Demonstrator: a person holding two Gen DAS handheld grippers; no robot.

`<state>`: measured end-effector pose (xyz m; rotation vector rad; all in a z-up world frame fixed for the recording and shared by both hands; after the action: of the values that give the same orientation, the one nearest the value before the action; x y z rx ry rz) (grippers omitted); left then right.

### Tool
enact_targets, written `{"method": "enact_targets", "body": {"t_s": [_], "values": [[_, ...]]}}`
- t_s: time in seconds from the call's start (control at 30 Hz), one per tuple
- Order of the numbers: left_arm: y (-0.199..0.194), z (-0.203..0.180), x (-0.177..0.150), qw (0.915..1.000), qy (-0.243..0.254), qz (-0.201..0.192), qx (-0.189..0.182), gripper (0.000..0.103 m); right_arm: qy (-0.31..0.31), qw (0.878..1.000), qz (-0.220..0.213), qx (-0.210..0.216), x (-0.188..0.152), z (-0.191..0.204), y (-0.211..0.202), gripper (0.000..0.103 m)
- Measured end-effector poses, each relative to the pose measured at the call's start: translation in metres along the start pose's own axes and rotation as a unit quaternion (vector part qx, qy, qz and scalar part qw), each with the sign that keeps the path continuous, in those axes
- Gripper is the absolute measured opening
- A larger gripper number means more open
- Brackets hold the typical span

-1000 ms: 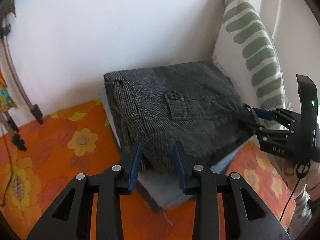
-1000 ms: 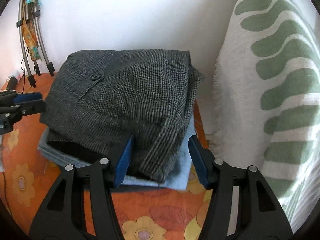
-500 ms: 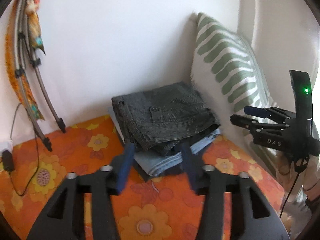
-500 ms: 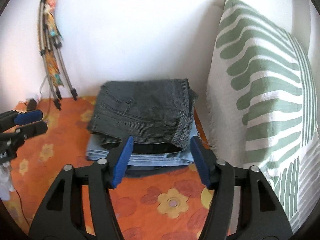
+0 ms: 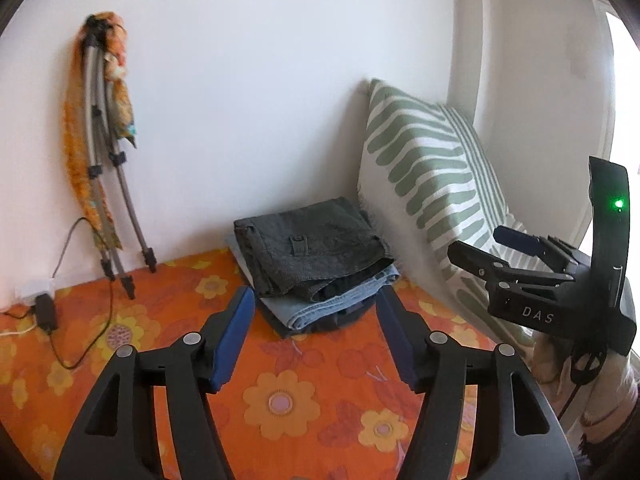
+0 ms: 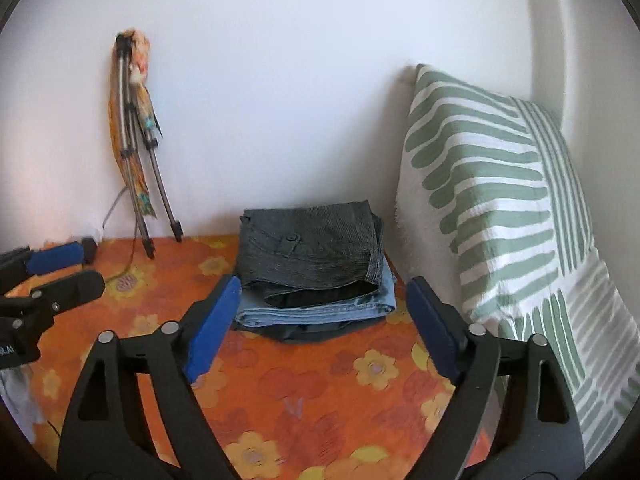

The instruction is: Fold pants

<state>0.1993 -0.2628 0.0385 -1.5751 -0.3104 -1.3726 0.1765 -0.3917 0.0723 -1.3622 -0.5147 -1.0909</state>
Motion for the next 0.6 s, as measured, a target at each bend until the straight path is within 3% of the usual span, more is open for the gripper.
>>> {"method": "enact_targets", "body": {"t_s": [0.43,0.6], "values": [[-0.078,-0.012,-0.046,0.9999,0.006,-0.011,-0.007,0.074,0.011,1.000,-0.022,-0.001,-0.053,0.039,-0.081,0.097],[-0.088,-0.004,-0.069,1.0000,-0.003,-0.002,0.009,0.076,0.001,0.998,-0.061,-0.008,-0.056,0.050,-0.101,0.103]]}}
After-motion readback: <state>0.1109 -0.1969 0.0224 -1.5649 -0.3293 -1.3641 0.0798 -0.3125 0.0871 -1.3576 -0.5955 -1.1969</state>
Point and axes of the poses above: each gripper's, at about its wrist camera, not at the fingertips, and y roughly the way its jaws point, z to its left, x to its top, the point moved 10 cm from there along y, roughly the way its jaws point, and after that the axes turned 15 degrees about y, right-handed, at the moved point
